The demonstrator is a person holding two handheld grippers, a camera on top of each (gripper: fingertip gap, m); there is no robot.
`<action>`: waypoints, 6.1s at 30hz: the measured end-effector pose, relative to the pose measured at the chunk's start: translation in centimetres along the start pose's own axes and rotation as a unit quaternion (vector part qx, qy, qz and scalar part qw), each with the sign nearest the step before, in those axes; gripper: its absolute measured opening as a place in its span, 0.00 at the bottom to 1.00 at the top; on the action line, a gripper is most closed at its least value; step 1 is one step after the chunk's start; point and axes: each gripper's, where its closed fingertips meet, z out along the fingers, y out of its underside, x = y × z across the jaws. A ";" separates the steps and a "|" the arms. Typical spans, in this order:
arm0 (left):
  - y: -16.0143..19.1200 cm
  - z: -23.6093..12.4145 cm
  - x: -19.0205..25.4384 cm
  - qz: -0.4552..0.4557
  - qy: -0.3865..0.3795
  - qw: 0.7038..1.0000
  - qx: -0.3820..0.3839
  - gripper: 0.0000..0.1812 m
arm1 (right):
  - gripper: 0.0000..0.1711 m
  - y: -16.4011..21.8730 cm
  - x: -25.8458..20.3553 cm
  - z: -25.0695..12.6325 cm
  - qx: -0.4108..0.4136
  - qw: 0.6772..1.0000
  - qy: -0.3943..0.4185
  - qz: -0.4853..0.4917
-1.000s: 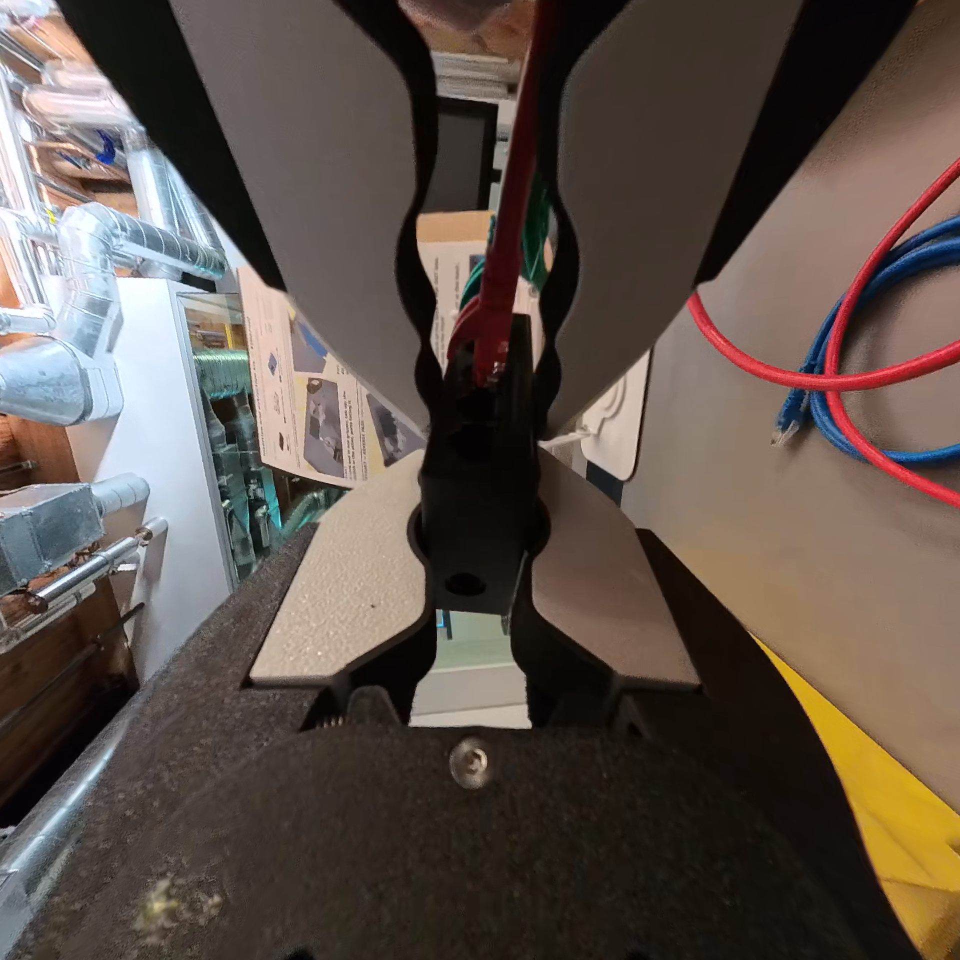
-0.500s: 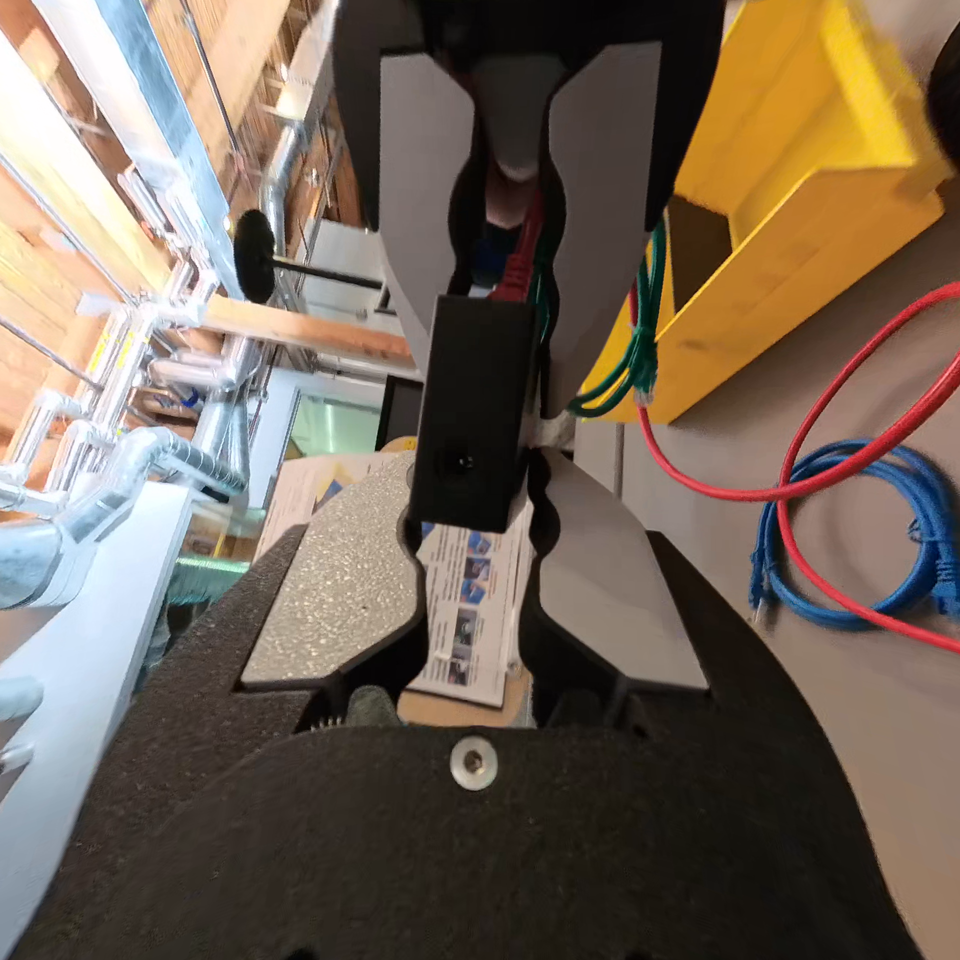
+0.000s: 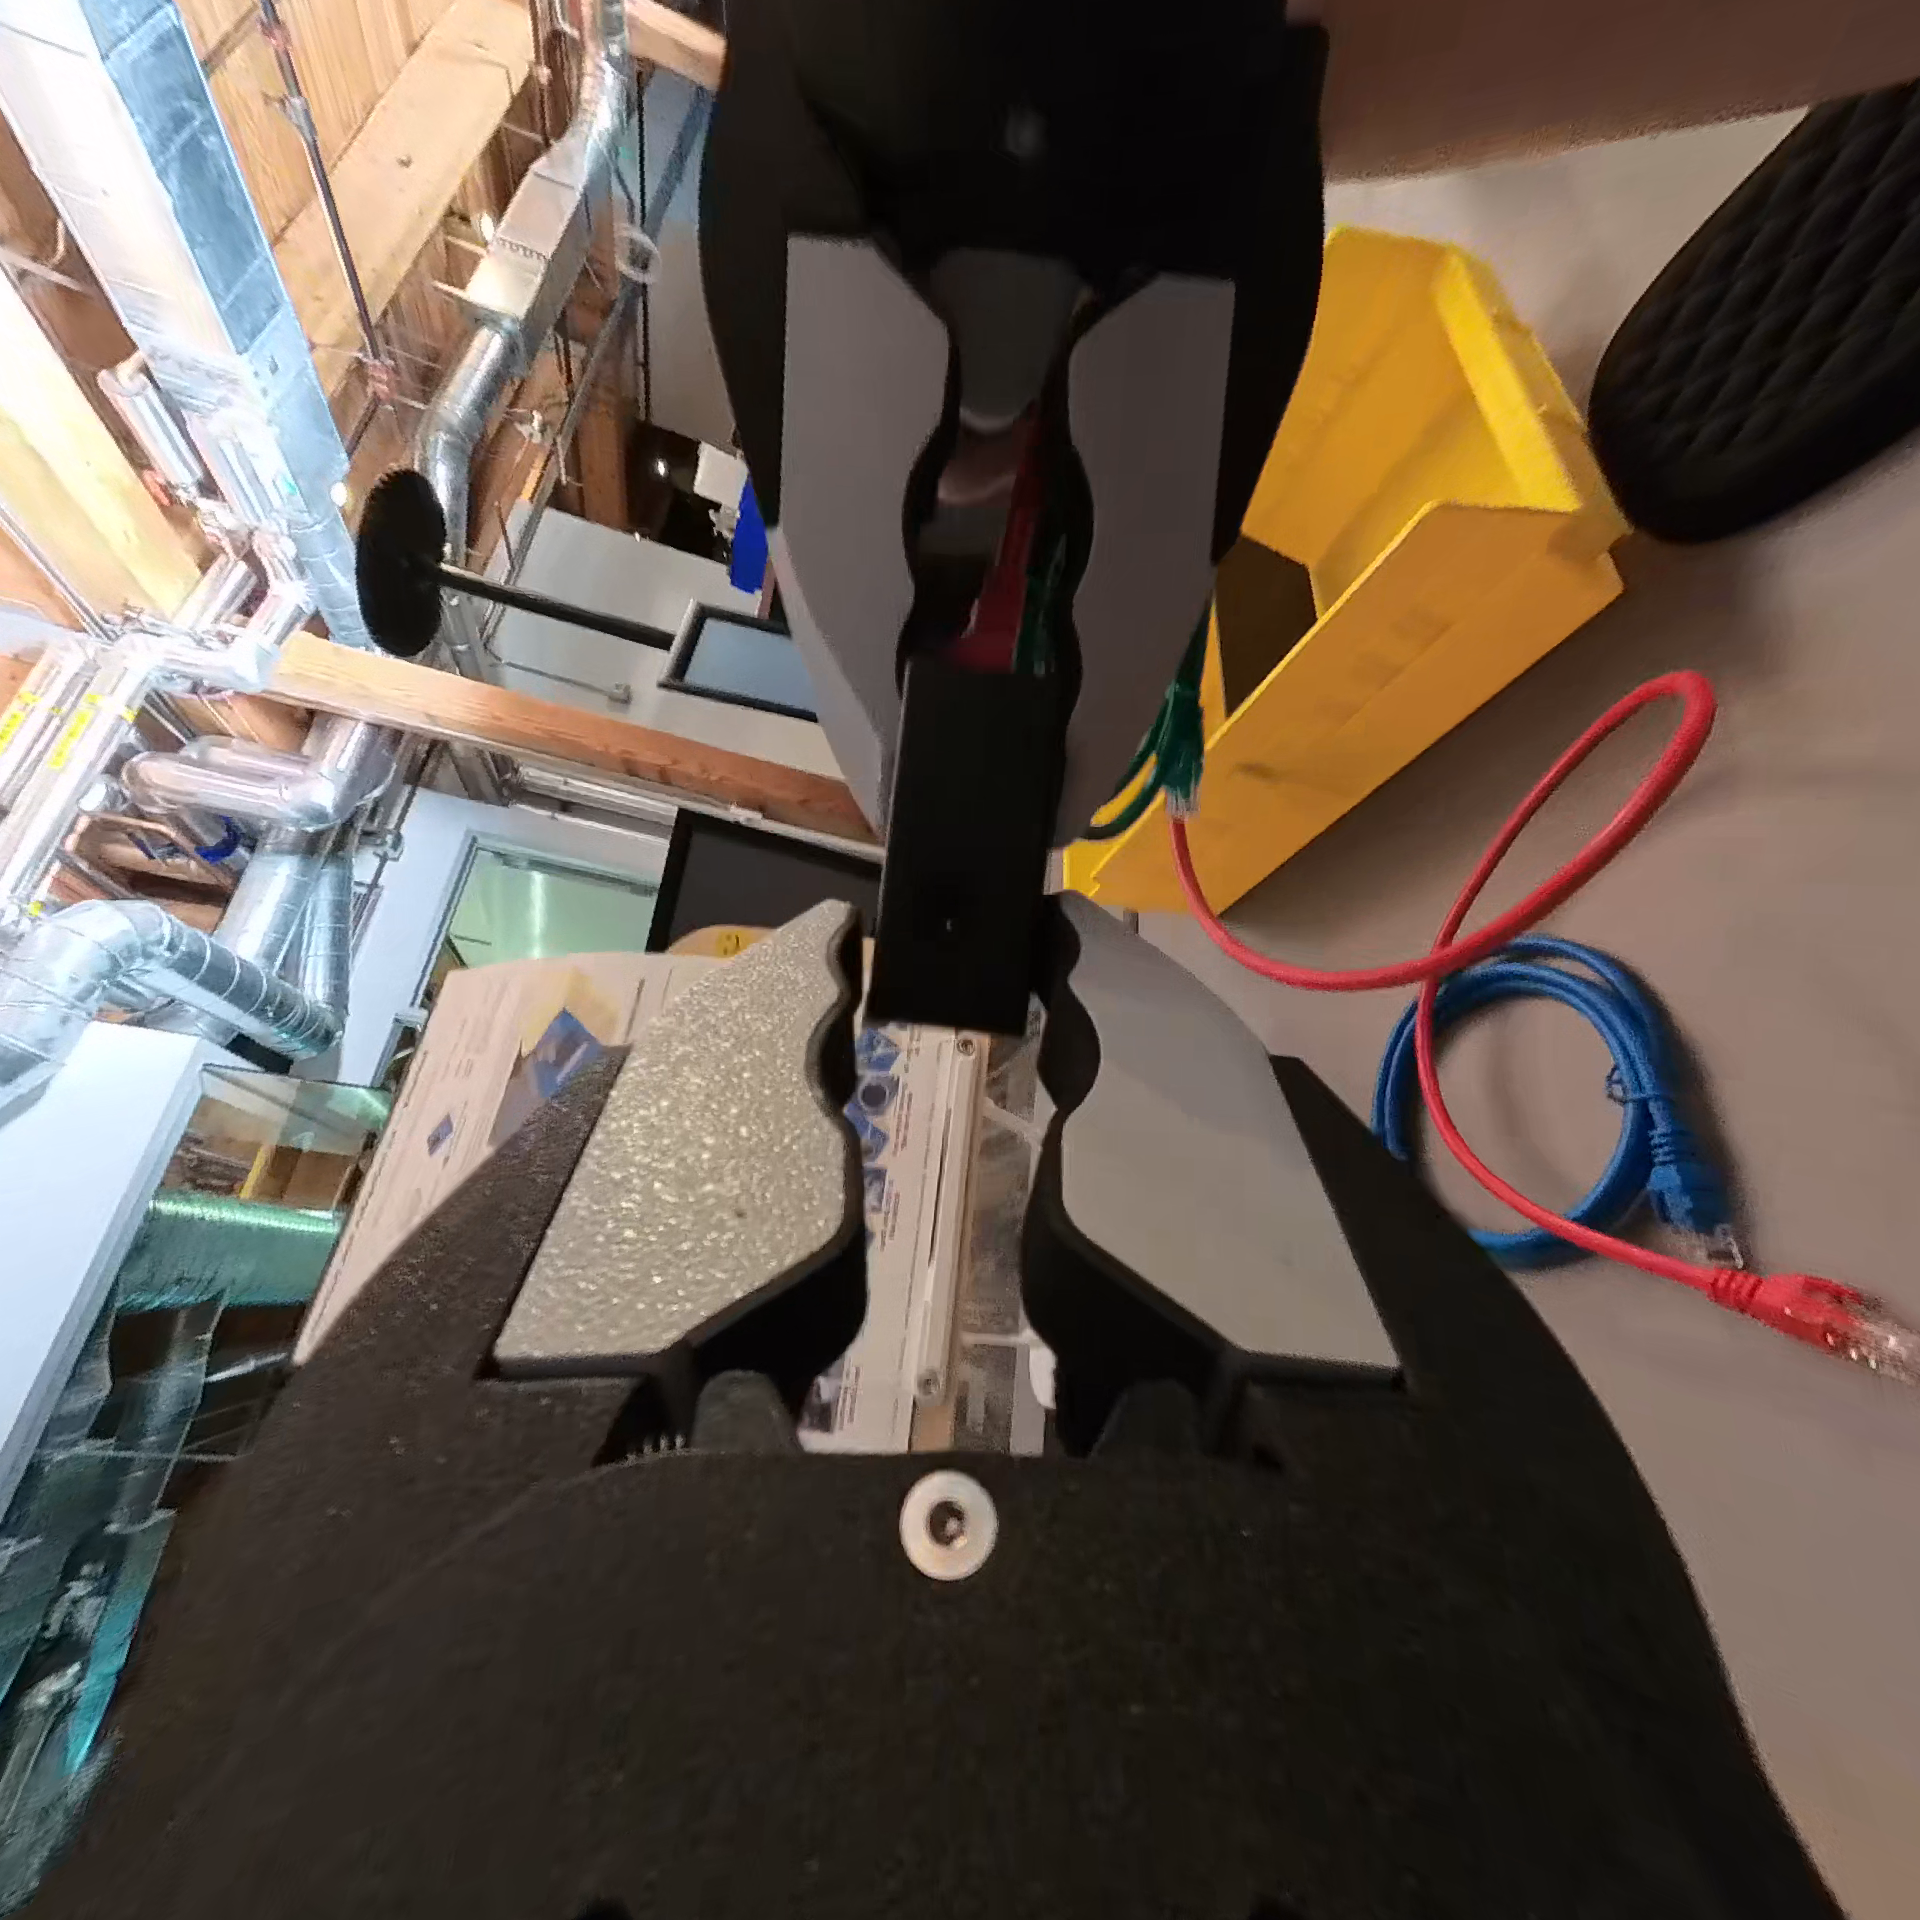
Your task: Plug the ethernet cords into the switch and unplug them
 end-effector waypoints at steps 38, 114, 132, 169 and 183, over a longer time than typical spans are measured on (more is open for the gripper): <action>8.7 -4.0 -6.8 -0.003 -0.165 0.972 -0.167 0.16 | 0.12 -5.5 0.3 -1.8 0.197 0.965 -0.041 0.166; 13.5 -10.3 -9.4 -0.046 -0.224 0.948 -0.221 0.16 | 0.13 5.8 -21.1 8.8 -0.084 0.734 -0.402 0.541; 13.4 -9.8 -9.2 -0.039 -0.216 0.949 -0.228 0.16 | 0.15 6.0 -22.9 8.7 -0.087 0.699 -0.426 0.568; 16.0 -9.3 -8.9 -0.051 -0.212 0.931 -0.292 0.16 | 0.10 2.5 -12.5 5.0 -0.018 0.930 -0.267 0.254; 13.0 -0.8 -4.6 -0.019 -0.112 0.959 -0.261 0.16 | 0.10 5.5 3.3 1.3 -0.125 0.988 0.042 0.077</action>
